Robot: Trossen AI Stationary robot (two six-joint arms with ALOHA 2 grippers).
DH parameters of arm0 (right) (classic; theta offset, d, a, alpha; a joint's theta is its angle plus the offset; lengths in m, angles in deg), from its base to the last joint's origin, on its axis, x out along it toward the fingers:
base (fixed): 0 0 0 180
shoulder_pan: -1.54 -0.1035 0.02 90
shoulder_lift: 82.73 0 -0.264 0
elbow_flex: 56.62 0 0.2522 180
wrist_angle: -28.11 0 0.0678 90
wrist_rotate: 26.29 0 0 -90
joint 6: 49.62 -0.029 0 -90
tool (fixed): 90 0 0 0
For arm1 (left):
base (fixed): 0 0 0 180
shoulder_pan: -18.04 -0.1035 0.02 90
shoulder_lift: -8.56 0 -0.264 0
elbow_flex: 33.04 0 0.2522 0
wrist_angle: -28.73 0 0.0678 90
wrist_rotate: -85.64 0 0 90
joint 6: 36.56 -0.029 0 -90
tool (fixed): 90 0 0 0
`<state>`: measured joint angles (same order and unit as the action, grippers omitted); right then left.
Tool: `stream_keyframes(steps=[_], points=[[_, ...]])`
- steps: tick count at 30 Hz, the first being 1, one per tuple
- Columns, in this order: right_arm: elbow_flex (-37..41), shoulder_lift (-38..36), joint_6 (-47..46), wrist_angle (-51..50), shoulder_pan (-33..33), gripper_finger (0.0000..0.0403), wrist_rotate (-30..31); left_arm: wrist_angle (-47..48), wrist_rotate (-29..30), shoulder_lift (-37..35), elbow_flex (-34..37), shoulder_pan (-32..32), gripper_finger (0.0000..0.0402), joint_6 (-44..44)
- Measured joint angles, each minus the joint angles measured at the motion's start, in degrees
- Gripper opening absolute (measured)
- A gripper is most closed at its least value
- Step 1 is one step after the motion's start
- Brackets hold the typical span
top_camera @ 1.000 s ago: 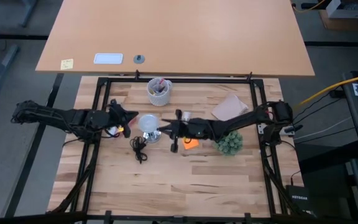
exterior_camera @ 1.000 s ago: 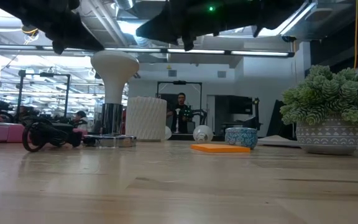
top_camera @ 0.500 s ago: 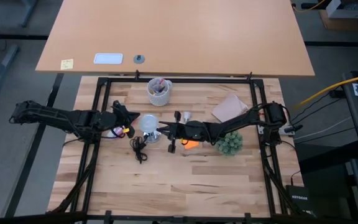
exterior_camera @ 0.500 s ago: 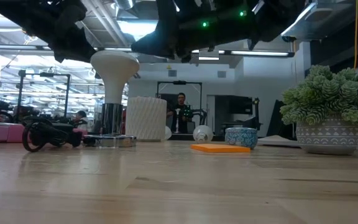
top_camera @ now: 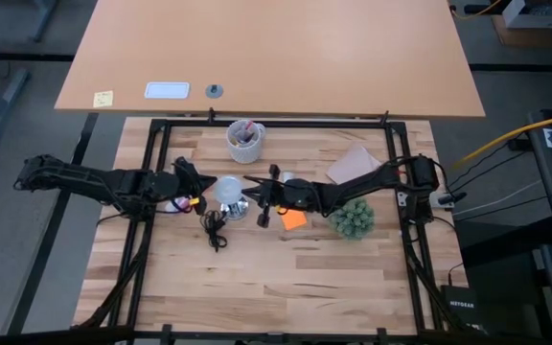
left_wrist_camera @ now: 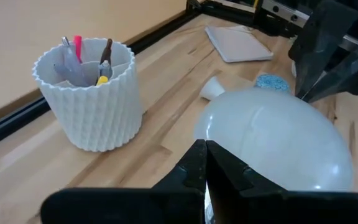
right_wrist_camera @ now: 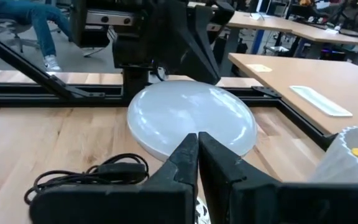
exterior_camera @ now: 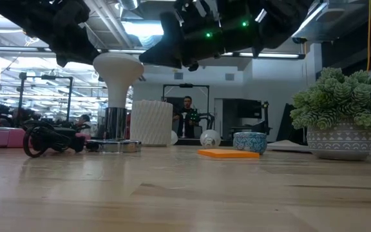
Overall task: Screw lightbulb
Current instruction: Remove the light bulb from the silver lamp
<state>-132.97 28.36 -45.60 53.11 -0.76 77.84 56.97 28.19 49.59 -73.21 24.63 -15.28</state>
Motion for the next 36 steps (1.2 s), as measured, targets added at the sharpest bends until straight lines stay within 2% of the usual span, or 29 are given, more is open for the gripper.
stream_keyframes(steps=[5,12,24,28,36], points=[[-0.08,1.54,-0.76,2.25,0.42,0.0019,-0.02,0.02,-1.06,-0.12,0.0,-0.02,0.0,2.25],[0.0,2.01,-0.05,3.64,0.71,0.0019,5.06,-0.94,-6.26,-0.31,-0.15,0.31,0.0,4.65],[0.13,2.32,0.56,2.69,4.46,0.0019,4.28,-1.29,-6.49,-0.94,-0.02,4.03,0.0,5.36],[0.13,2.29,0.79,3.72,5.14,0.0019,4.31,-4.31,-5.16,-1.2,0.13,4.0,0.0,1.56],[0.11,-2.5,5.36,2.04,3.62,0.0019,4.77,-6.29,6.28,-2.94,0.11,3.89,0.0,-3.8]])
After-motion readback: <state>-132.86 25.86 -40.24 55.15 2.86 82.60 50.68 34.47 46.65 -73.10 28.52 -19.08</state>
